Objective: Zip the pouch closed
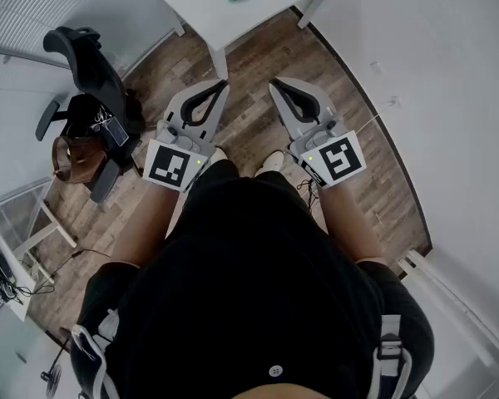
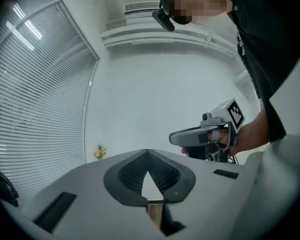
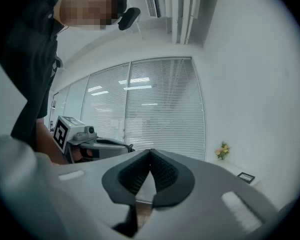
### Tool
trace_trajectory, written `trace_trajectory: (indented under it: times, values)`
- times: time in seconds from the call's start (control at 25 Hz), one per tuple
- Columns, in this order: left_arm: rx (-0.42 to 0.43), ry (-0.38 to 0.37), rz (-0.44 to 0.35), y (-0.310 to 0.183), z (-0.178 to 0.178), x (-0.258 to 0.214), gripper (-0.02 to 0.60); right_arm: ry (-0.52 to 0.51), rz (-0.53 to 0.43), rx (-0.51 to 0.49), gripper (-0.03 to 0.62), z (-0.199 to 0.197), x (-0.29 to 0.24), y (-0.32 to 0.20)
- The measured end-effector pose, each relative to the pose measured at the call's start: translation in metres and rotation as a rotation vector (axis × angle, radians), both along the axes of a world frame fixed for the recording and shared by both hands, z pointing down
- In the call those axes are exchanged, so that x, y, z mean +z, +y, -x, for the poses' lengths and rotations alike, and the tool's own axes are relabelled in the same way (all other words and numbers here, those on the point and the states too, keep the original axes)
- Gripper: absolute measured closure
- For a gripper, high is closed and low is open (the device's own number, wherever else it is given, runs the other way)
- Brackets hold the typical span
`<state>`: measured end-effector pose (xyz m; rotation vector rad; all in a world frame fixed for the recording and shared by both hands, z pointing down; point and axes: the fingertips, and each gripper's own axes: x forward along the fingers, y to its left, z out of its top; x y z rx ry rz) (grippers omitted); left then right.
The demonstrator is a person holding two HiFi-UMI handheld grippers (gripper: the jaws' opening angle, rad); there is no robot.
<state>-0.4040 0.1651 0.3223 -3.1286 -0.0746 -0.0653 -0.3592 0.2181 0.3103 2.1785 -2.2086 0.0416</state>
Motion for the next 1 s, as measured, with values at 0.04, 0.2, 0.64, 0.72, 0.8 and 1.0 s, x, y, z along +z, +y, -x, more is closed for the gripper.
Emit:
trace_trajectory:
  times: [0.04,0.2,0.64,0.72,0.8,1.0]
  values:
    - [-0.005,0.000,-0.006,0.003,-0.001,-0.001,0.572,0.000,-0.001,-0.004,0.585,-0.001,0.000,0.002]
    - [-0.023,-0.003,-0.016,0.012,-0.003,-0.002,0.572,-0.004,0.000,-0.016,0.585,-0.004,-0.001,0.012]
    - [-0.044,-0.019,0.001,0.034,-0.001,0.006,0.572,-0.051,0.002,-0.027,0.585,-0.005,0.009,0.034]
    - [-0.043,-0.018,0.006,0.037,0.000,0.006,0.572,-0.046,0.007,-0.027,0.585,-0.006,0.009,0.037]
    - [-0.043,-0.019,0.007,0.040,0.001,0.007,0.572,-0.044,0.010,-0.026,0.585,-0.006,0.010,0.042]
    - [-0.037,-0.030,-0.001,0.046,-0.001,0.009,0.571,-0.053,0.011,-0.022,0.583,-0.008,0.012,0.049]
